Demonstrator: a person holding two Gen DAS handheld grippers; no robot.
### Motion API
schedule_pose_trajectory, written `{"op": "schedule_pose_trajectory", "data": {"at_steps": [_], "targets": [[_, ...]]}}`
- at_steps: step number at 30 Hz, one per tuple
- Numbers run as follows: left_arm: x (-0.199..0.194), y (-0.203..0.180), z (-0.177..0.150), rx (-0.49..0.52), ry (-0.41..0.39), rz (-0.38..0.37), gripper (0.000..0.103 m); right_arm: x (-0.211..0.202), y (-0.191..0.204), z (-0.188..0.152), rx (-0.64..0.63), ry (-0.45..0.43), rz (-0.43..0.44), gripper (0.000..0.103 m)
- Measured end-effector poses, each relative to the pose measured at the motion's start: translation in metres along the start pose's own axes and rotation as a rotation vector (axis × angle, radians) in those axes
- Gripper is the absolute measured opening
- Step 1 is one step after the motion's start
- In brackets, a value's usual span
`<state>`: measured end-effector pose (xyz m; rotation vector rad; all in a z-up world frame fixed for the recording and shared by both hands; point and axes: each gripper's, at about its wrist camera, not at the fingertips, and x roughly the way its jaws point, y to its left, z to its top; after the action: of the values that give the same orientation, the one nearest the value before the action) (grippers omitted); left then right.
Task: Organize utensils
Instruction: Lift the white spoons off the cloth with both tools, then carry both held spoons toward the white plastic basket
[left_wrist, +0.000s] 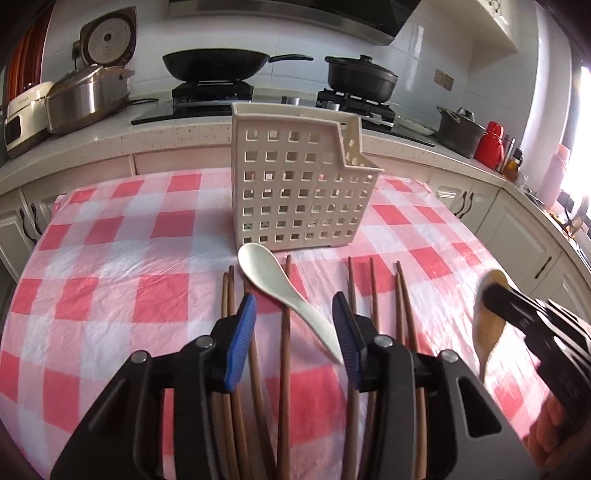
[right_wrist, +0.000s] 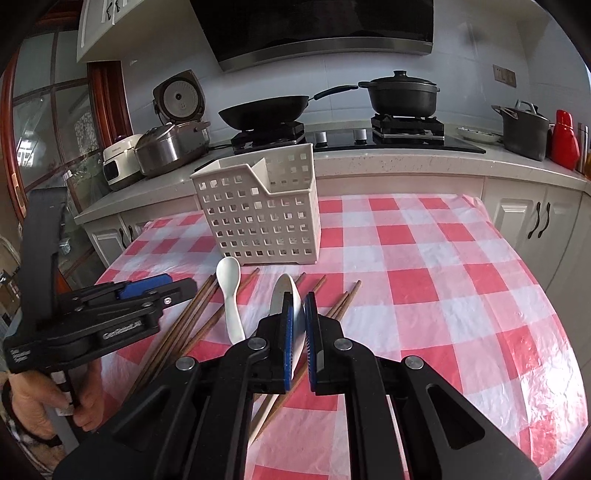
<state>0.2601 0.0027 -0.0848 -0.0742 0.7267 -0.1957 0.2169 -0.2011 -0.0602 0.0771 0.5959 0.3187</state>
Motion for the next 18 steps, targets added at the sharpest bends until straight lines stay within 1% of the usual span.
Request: {"op": "schedule_pose_trajectory", "data": {"at_steps": [3, 8, 14, 18], "targets": [[0.027, 0.001, 0.011, -0.024, 0.022, 0.028, 0.042, 0.004, -0.005, 0.003, 0.004, 0.01, 0.006, 0.008], [0.062, 0.013, 0.025, -0.13, 0.076, 0.048, 0.042, 0.015, -0.019, 0.012, 0.012, 0.024, 0.019, 0.008], [0.092, 0.014, 0.032, -0.16, 0.11, 0.135, 0.042, 0.025, -0.031, 0.02, 0.02, 0.029, 0.051, 0.008], [0.1, 0.018, 0.031, -0.184, 0.115, 0.17, 0.042, 0.033, -0.038, 0.023, 0.03, 0.043, 0.072, 0.008]]}}
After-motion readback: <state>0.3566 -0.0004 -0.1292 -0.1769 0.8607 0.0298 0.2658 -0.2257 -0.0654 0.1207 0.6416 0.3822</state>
